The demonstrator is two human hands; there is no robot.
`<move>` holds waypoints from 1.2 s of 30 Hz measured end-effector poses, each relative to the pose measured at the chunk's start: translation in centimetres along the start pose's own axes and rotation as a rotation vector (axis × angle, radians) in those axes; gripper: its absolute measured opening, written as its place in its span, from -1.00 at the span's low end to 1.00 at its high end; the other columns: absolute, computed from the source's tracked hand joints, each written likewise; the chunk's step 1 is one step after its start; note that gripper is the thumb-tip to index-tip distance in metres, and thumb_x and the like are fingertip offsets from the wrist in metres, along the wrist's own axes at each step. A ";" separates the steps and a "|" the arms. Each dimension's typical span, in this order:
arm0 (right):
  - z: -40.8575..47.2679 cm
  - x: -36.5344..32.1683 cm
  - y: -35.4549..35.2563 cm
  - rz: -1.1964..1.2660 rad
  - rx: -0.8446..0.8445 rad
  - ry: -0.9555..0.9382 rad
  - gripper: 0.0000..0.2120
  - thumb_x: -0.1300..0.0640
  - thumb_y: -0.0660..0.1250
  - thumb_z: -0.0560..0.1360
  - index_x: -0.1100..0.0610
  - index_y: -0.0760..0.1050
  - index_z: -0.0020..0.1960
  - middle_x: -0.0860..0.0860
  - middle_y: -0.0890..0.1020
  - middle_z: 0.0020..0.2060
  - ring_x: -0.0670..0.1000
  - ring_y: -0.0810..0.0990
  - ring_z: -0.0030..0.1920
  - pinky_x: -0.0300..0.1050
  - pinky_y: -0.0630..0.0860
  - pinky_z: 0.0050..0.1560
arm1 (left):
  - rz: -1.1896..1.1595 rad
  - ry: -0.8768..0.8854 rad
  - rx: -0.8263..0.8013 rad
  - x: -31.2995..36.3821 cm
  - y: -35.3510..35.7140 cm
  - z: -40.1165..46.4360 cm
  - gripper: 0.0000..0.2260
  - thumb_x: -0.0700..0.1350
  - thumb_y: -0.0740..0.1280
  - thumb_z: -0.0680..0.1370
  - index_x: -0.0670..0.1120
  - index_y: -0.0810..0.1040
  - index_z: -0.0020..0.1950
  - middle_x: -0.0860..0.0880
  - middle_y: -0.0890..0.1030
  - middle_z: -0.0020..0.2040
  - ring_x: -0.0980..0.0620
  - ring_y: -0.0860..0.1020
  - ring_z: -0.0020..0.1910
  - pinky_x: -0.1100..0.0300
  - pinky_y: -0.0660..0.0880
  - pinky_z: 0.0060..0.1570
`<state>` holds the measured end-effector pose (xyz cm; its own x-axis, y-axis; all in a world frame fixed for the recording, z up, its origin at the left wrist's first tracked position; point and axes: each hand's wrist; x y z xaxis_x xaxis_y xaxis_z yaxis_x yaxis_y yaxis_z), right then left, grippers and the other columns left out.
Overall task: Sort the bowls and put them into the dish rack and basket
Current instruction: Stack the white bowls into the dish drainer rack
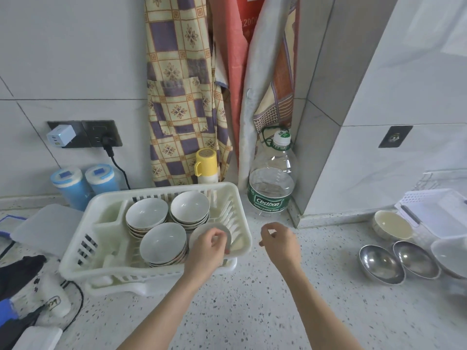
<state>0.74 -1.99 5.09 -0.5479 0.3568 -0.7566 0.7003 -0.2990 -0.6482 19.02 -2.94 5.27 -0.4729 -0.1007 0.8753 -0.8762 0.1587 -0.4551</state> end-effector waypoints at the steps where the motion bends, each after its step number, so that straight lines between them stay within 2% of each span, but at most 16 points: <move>1: 0.3 0.9 -1.1 0.040 0.013 0.019 -0.80 0.02 0.22 0.53 -0.05 0.58 0.07 -0.11 0.67 -0.41 -0.16 0.43 -0.57 -0.27 0.32 -0.49 | -0.016 0.012 -0.010 0.5 1.2 -0.2 -0.87 0.04 0.24 0.61 0.10 0.56 -0.05 0.13 0.69 -0.29 0.28 0.52 -0.44 0.13 0.47 -0.30; 6: 2.6 5.9 -6.7 0.192 0.045 0.049 -0.85 0.06 0.21 0.55 -0.04 0.54 0.03 -0.10 0.68 -0.41 -0.15 0.26 -0.71 -0.31 0.24 -0.60 | -0.010 0.032 -0.073 3.2 8.4 -0.8 -0.88 0.04 0.24 0.59 0.10 0.54 -0.08 0.10 0.69 -0.30 0.20 0.37 -0.57 0.21 0.33 -0.45; 9: 4.1 9.6 -11.1 0.165 0.047 0.069 -0.87 0.05 0.20 0.54 -0.08 0.52 -0.03 -0.12 0.68 -0.40 -0.16 0.33 -0.68 -0.26 0.31 -0.53 | -0.025 -0.019 -0.112 5.1 14.5 -1.5 -0.86 0.04 0.25 0.58 0.06 0.56 -0.10 0.06 0.69 -0.31 0.14 0.42 -0.52 0.19 0.37 -0.42; 11: 5.0 12.5 -14.5 0.153 0.065 0.095 -0.85 0.04 0.20 0.52 -0.08 0.55 -0.05 -0.16 0.68 -0.41 -0.20 0.41 -0.62 -0.26 0.33 -0.48 | -0.066 -0.064 -0.156 6.4 19.2 -2.4 -0.85 0.03 0.27 0.58 0.03 0.57 -0.12 0.05 0.68 -0.33 0.09 0.42 -0.49 0.17 0.37 -0.40; 13: 5.8 15.7 -18.1 0.176 0.096 0.130 -0.83 0.05 0.21 0.51 -0.07 0.58 -0.11 -0.18 0.67 -0.43 -0.21 0.54 -0.45 -0.22 0.36 -0.42 | -0.104 -0.112 -0.211 7.6 23.9 -3.4 -0.85 0.01 0.28 0.58 0.01 0.58 -0.12 0.04 0.68 -0.34 0.11 0.41 -0.51 0.18 0.37 -0.40; 15: 6.5 19.0 -21.3 0.218 0.133 0.174 -0.79 0.07 0.23 0.50 -0.02 0.59 -0.24 -0.16 0.66 -0.46 -0.11 0.62 -0.30 -0.18 0.39 -0.36 | -0.142 -0.156 -0.250 8.9 28.4 -4.3 -0.85 -0.02 0.28 0.59 -0.03 0.58 -0.11 0.04 0.68 -0.35 0.16 0.39 -0.55 0.20 0.37 -0.40; 16: 6.6 20.7 -22.7 0.242 0.147 0.199 -0.76 0.07 0.24 0.49 0.00 0.57 -0.32 -0.16 0.64 -0.48 -0.06 0.62 -0.31 -0.16 0.40 -0.35 | -0.160 -0.179 -0.269 9.5 30.4 -4.8 -0.85 -0.03 0.28 0.59 -0.05 0.56 -0.10 0.04 0.67 -0.36 0.17 0.38 -0.56 0.22 0.37 -0.40; 18: 6.4 23.7 -25.2 0.262 0.169 0.257 -0.69 0.06 0.25 0.47 0.01 0.48 -0.45 -0.14 0.60 -0.53 -0.04 0.52 -0.42 -0.15 0.36 -0.37 | -0.178 -0.218 -0.310 10.9 34.1 -5.8 -0.85 -0.02 0.27 0.60 -0.05 0.55 -0.09 0.05 0.67 -0.35 0.21 0.41 -0.55 0.29 0.39 -0.39; 20: 6.1 26.2 -27.3 0.261 0.180 0.298 -0.66 0.07 0.24 0.44 -0.03 0.44 -0.51 -0.08 0.62 -0.50 -0.06 0.40 -0.49 -0.17 0.29 -0.41 | -0.182 -0.240 -0.368 12.1 37.4 -6.8 -0.85 0.01 0.27 0.60 -0.03 0.57 -0.07 0.06 0.67 -0.32 0.22 0.42 -0.54 0.33 0.40 -0.38; 22: 6.0 28.2 -29.3 0.271 0.176 0.311 -0.69 0.08 0.24 0.44 -0.06 0.49 -0.47 -0.07 0.66 -0.45 -0.07 0.41 -0.48 -0.15 0.32 -0.41 | -0.176 -0.261 -0.445 13.1 40.2 -7.8 -0.85 0.02 0.27 0.60 -0.02 0.58 -0.02 0.07 0.68 -0.29 0.19 0.42 -0.53 0.35 0.39 -0.40; 25: 6.3 30.2 -31.9 0.290 0.207 0.335 -0.75 0.11 0.24 0.49 0.06 0.61 -0.29 -0.08 0.67 -0.44 -0.02 0.51 -0.38 -0.13 0.39 -0.35 | -0.145 -0.288 -0.560 14.2 43.4 -8.8 -0.86 0.04 0.26 0.60 0.02 0.55 0.04 0.06 0.70 -0.23 0.20 0.42 -0.54 0.41 0.33 -0.53; 27: 6.6 31.2 -33.3 0.319 0.248 0.352 -0.77 0.11 0.24 0.51 0.07 0.63 -0.23 -0.08 0.68 -0.44 -0.02 0.56 -0.31 -0.14 0.40 -0.34 | -0.122 -0.303 -0.621 14.7 44.9 -9.2 -0.80 0.06 0.25 0.60 0.01 0.53 0.15 0.07 0.70 -0.20 0.20 0.42 -0.52 0.42 0.31 -0.57; 30: 6.9 32.5 -35.0 0.350 0.298 0.386 -0.80 0.11 0.25 0.52 0.04 0.61 -0.20 -0.05 0.69 -0.41 -0.01 0.56 -0.24 -0.11 0.41 -0.24 | -0.076 -0.337 -0.691 14.9 46.3 -9.6 -0.69 0.09 0.24 0.60 0.00 0.44 0.29 0.07 0.70 -0.14 0.16 0.44 -0.45 0.37 0.30 -0.54; 33: 7.2 33.9 -36.6 0.353 0.326 0.425 -0.82 0.13 0.24 0.50 0.05 0.60 -0.20 -0.08 0.69 -0.41 -0.04 0.53 -0.23 -0.08 0.39 -0.14 | -0.065 -0.367 -0.704 14.7 47.3 -9.8 -0.72 0.12 0.23 0.58 0.06 0.41 0.24 0.06 0.69 -0.08 0.12 0.45 -0.37 0.32 0.28 -0.50; 36: 8.0 35.6 -38.7 0.284 0.319 0.455 -0.83 0.16 0.24 0.47 0.03 0.61 -0.16 -0.14 0.66 -0.37 -0.09 0.52 -0.19 -0.08 0.37 -0.14 | -0.084 -0.411 -0.704 15.1 49.0 -10.0 -0.68 0.14 0.25 0.55 0.08 0.38 0.26 0.05 0.69 -0.03 0.09 0.46 -0.32 0.28 0.28 -0.45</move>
<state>-49.53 15.17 2.54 -0.0611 0.5447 -0.8364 0.5805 -0.6623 -0.4738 -30.09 13.17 -2.12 -0.5247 -0.4702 0.7096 -0.7110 0.7005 -0.0616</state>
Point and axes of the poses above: each hand's wrist, its own z-axis towards the middle knuckle, its own y-axis out of the palm, x = y × z
